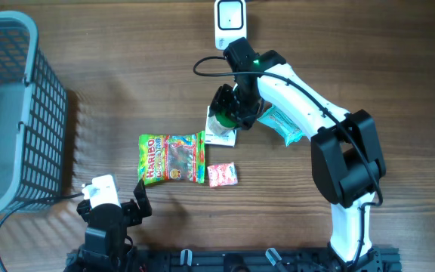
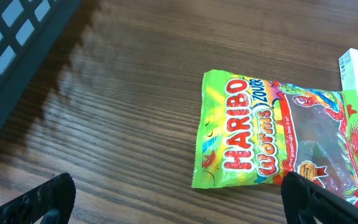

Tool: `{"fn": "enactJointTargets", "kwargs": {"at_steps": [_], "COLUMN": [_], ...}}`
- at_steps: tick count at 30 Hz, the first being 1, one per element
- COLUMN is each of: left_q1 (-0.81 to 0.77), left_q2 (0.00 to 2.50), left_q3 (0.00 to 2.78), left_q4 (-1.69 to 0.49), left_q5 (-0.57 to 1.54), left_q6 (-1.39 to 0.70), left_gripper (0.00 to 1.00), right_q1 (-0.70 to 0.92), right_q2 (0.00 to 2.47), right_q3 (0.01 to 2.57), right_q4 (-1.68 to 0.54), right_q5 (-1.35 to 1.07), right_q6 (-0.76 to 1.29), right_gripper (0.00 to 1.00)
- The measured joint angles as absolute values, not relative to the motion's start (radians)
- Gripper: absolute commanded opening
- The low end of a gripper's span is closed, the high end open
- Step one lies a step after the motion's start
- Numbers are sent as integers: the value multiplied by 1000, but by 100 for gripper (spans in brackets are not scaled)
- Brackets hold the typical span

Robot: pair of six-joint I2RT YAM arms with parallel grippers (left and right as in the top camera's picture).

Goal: Scan the item barcode
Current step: 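Lower the right gripper and grasp the green-capped bottle, then lift the bottle up and hold its label over the scanner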

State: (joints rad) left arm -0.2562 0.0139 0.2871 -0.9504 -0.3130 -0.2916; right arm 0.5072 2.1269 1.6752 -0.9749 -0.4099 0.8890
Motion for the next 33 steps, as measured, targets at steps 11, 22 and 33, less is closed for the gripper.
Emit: {"fn": "enactJointTargets", "kwargs": {"at_steps": [11, 22, 33], "left_q1": [-256, -257, -257], "left_q2": [14, 14, 14], "left_q3": [287, 287, 287], "left_q4": [-950, -950, -950], "left_q5": [-313, -313, -313], "left_q6": [-292, -292, -292], "left_gripper": [100, 100, 100], "right_q1": [505, 446, 446], "right_q2": [2126, 2060, 2197], "right_q3": [1676, 1678, 1678], "right_q4": [-804, -247, 265], "right_q5": [-412, -179, 208], "right_q6": [717, 598, 601], "right_gripper": [51, 46, 54]}}
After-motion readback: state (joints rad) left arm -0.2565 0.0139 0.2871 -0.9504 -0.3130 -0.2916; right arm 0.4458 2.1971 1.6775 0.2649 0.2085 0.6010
